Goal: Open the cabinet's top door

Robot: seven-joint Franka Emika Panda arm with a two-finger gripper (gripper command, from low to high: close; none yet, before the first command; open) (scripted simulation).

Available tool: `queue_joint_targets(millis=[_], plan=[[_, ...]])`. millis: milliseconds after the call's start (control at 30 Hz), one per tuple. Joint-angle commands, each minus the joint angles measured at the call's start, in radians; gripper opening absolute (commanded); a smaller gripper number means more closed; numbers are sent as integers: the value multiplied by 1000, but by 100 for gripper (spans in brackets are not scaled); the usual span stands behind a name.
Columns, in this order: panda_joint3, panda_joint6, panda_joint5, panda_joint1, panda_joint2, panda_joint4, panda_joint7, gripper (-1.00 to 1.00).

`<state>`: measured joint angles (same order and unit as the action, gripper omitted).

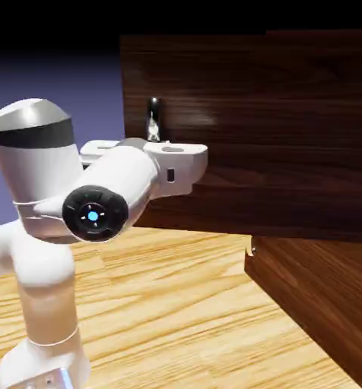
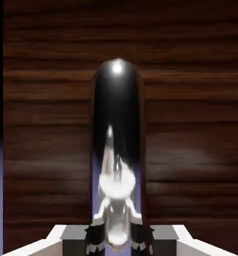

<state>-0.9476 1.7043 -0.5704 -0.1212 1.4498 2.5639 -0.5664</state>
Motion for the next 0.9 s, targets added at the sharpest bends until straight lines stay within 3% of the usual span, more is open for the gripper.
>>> queue_joint_targets(millis=[0, 167, 867], plan=[[-24, -38, 14, -20, -10, -36, -1, -100], [-87, -89, 154, -173, 104, -142, 112, -100], [-247, -690, 224, -685, 58, -899, 218, -100]])
